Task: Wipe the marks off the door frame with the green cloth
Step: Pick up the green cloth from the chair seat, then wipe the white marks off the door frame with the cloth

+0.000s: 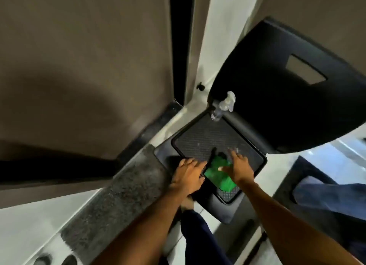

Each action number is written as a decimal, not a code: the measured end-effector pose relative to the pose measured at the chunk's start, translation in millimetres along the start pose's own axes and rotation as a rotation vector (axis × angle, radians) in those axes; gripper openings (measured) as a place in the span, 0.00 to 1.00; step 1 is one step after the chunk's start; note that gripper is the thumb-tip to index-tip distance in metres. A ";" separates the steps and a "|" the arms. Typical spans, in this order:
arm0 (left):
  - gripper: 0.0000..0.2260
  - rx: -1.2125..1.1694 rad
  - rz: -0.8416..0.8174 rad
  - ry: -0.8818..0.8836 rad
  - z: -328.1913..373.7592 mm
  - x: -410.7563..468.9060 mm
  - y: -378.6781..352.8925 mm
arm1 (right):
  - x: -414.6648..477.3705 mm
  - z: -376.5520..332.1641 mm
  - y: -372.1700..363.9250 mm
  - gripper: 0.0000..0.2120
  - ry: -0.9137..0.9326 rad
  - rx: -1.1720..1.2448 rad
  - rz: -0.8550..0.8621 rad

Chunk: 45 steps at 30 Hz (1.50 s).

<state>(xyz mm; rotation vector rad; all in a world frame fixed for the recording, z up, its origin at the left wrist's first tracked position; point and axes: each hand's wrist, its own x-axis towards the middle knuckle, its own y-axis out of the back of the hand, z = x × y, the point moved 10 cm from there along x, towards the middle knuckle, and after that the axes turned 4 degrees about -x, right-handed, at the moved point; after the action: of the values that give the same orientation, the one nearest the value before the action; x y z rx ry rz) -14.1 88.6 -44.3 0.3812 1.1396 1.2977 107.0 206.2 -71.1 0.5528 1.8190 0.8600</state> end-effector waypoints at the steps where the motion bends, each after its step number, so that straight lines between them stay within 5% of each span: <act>1: 0.27 -0.026 -0.045 0.019 4.9 9.0 -17.4 | 4.8 12.7 -17.2 0.39 -0.032 -0.012 -0.065; 4: 0.26 -0.118 -0.070 0.072 8.8 29.0 -53.0 | 11.8 34.2 -54.6 0.39 -0.113 0.001 -0.162; 8: 0.30 -0.223 -0.104 0.180 12.7 61.2 -85.9 | 22.7 52.2 -71.6 0.43 -0.207 0.088 -0.080; 15: 0.40 -0.638 -0.023 0.559 -12.5 83.9 -100.2 | 38.4 67.5 -74.8 0.39 -0.222 0.126 -0.094; 22: 0.25 -0.591 -0.101 0.455 -0.2 83.5 -93.0 | 25.2 69.3 -71.3 0.36 -0.190 0.174 -0.043; 24: 0.22 -0.640 -0.091 0.417 -0.3 68.7 -82.4 | 15.8 62.9 -63.9 0.33 -0.169 0.304 0.025; 27: 0.19 -0.873 -0.017 0.400 -6.6 50.3 -60.7 | 4.5 53.3 -58.9 0.39 -0.147 0.803 0.011; 30: 0.17 -1.174 0.092 0.453 -33.0 12.1 -28.9 | -13.5 12.1 -54.1 0.45 -0.078 1.044 -0.123; 34: 0.12 -1.347 0.359 0.448 -81.6 -65.8 33.2 | -44.8 -84.6 -26.3 0.25 0.102 1.159 -0.174; 39: 0.14 -1.232 0.866 0.394 -140.5 -208.2 138.2 | -131.3 -254.0 17.6 0.20 0.429 1.107 -0.250; 45: 0.28 -0.885 1.395 0.230 -147.4 -389.4 254.7 | -258.9 -402.5 77.3 0.14 0.802 1.035 0.014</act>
<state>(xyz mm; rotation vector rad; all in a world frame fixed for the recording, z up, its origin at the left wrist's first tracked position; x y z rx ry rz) -221.2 -232.0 260.0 0.3385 0.2181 2.9361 -164.4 -49.5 238.7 0.9264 2.9892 0.0274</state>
